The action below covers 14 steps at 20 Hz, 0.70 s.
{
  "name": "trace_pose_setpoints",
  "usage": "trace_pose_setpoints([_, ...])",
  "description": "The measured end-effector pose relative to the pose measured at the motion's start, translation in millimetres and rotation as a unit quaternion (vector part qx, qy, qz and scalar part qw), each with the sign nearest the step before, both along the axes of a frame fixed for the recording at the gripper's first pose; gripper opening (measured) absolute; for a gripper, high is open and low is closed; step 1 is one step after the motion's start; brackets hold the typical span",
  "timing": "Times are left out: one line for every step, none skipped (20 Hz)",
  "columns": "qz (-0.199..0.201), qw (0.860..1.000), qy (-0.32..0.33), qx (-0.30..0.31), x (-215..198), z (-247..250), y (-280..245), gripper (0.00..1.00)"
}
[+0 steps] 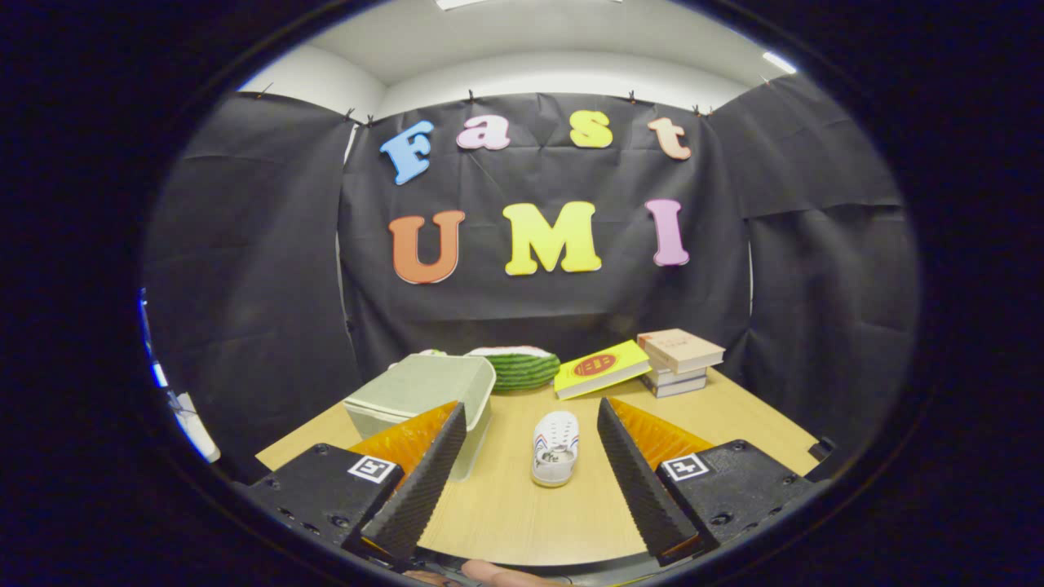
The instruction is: Open the storage box then place both shoes into the box .Put the left shoe in first, then the right shoe, with the right side of both shoes facing outward in a uniform manner.
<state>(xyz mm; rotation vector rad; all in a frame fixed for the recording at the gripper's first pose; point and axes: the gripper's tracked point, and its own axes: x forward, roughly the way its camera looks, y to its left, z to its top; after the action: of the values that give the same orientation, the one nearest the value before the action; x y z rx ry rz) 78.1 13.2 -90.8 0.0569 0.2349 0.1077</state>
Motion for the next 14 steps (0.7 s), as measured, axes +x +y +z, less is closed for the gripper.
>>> trace_pose_setpoints([0.013,1.0,0.008,0.014,10,-4,4,1.0])
trace_pose_setpoints([0.023,0.999,0.019,0.026,21,-9,6,1.0])
trace_pose_setpoints([0.031,0.998,0.032,0.036,29,-17,7,1.0])
trace_pose_setpoints([0.038,0.997,0.046,0.044,39,-24,7,1.0])
trace_pose_setpoints([0.044,0.996,0.058,0.052,49,-29,7,1.0])
trace_pose_setpoints([0.05,0.995,0.066,0.061,59,-33,6,1.0])
trace_pose_setpoints([0.06,0.993,0.07,0.075,69,-33,8,1.0])
trace_pose_setpoints([0.07,0.991,0.079,0.087,78,-36,10,1.0])
trace_pose_setpoints([0.078,0.988,0.09,0.099,87,-40,11,1.0])
trace_pose_setpoints([0.083,0.985,0.104,0.109,94,-44,9,1.0])
trace_pose_setpoints([0.091,0.982,0.115,0.118,102,-47,9,1.0])
trace_pose_setpoints([0.1,0.979,0.126,0.128,109,-49,10,1.0])
trace_pose_setpoints([0.11,0.974,0.14,0.138,117,-52,10,1.0])
trace_pose_setpoints([0.123,0.968,0.155,0.151,123,-55,12,1.0])
